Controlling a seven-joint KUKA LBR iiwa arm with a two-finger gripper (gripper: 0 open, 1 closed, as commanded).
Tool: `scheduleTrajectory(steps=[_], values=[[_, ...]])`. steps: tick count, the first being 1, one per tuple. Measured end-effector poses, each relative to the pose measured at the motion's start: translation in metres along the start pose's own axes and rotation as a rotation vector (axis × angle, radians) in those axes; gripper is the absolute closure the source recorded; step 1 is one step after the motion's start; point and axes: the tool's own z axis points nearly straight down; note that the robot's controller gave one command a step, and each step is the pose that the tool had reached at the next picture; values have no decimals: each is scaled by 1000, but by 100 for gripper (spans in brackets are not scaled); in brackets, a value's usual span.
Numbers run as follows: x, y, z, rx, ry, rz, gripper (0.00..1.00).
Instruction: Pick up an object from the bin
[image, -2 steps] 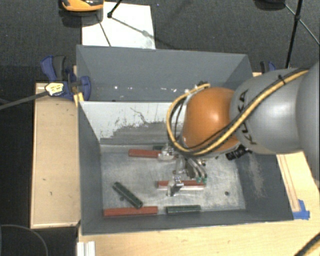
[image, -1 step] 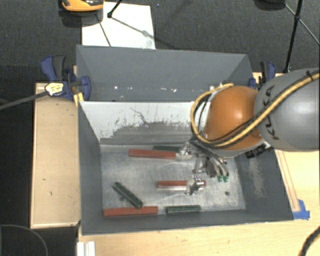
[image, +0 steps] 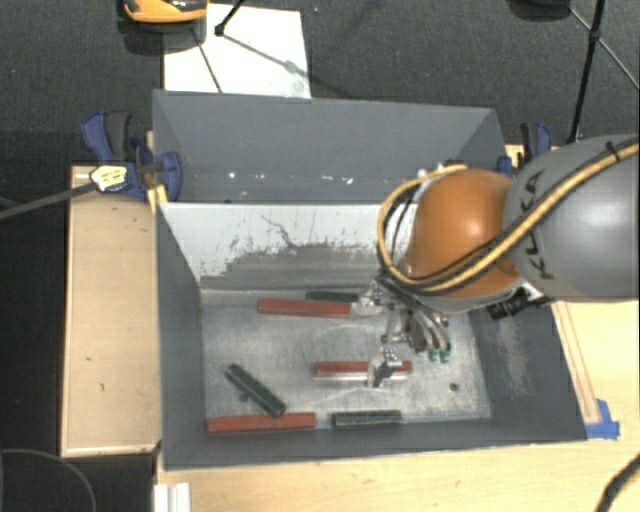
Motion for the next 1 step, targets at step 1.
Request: scheduleTrajectory(steps=[1], values=[[10, 4, 74, 0, 0, -88, 0]])
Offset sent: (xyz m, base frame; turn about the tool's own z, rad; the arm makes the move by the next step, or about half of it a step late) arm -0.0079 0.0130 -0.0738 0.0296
